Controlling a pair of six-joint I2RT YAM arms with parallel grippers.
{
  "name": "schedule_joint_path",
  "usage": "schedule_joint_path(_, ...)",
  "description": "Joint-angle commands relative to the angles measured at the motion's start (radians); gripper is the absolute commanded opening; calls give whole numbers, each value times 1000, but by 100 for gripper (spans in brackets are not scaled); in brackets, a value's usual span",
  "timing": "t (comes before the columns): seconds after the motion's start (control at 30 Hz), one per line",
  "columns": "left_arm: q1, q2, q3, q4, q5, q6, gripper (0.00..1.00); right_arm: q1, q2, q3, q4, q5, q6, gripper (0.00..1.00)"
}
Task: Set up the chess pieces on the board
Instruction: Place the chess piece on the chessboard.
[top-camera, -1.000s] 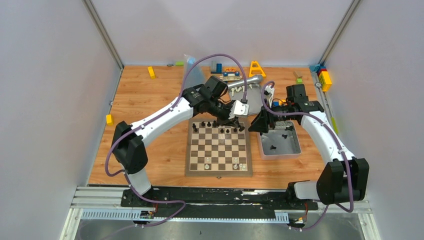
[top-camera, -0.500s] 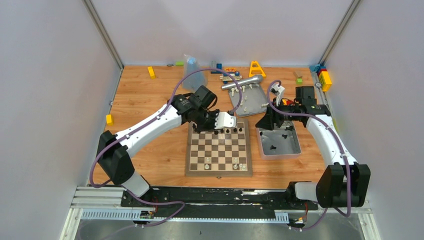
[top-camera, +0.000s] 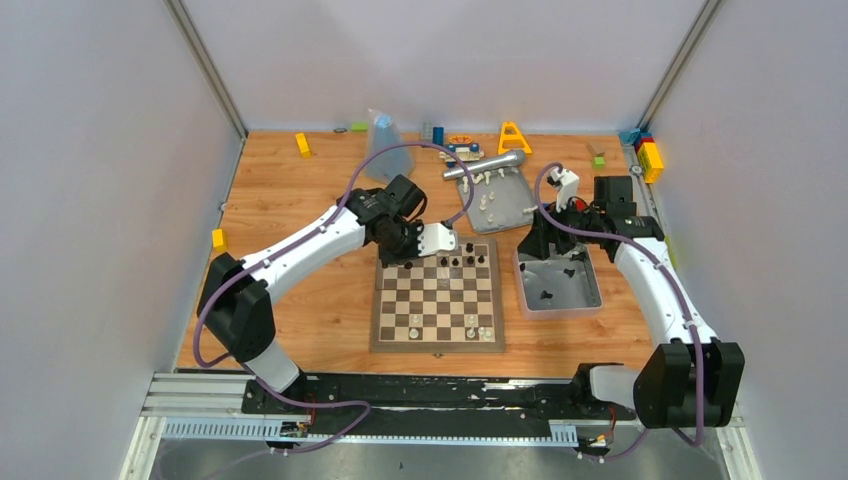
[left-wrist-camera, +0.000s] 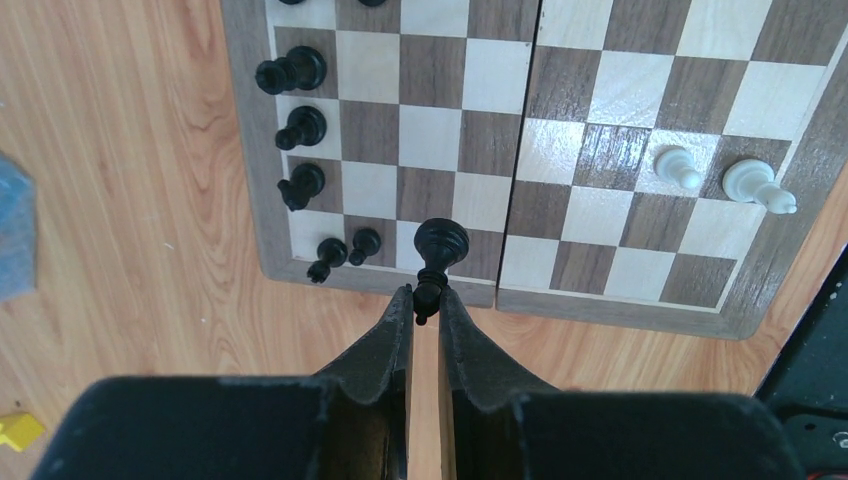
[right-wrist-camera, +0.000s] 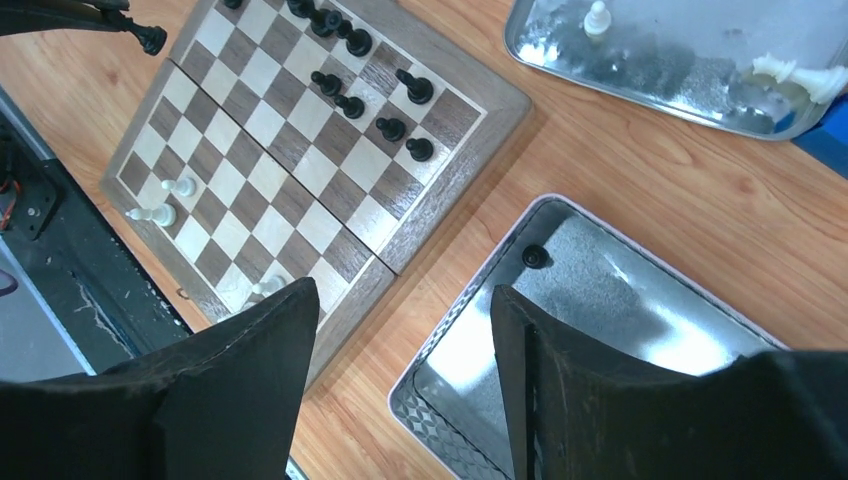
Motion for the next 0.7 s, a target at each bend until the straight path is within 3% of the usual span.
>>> schedule_joint_path(0.0,3,22,-22,48,-34,-64,1,-2,-54,-37,47,49,25,65)
schedule_joint_path(0.33,12,114,48,72,-81,-112,1,-2,-93,-72,95,159,33,69)
schedule_joint_path(0.67,5,374,447,-91,-57,-110,0,-2,-72,-76,111,288,52,71)
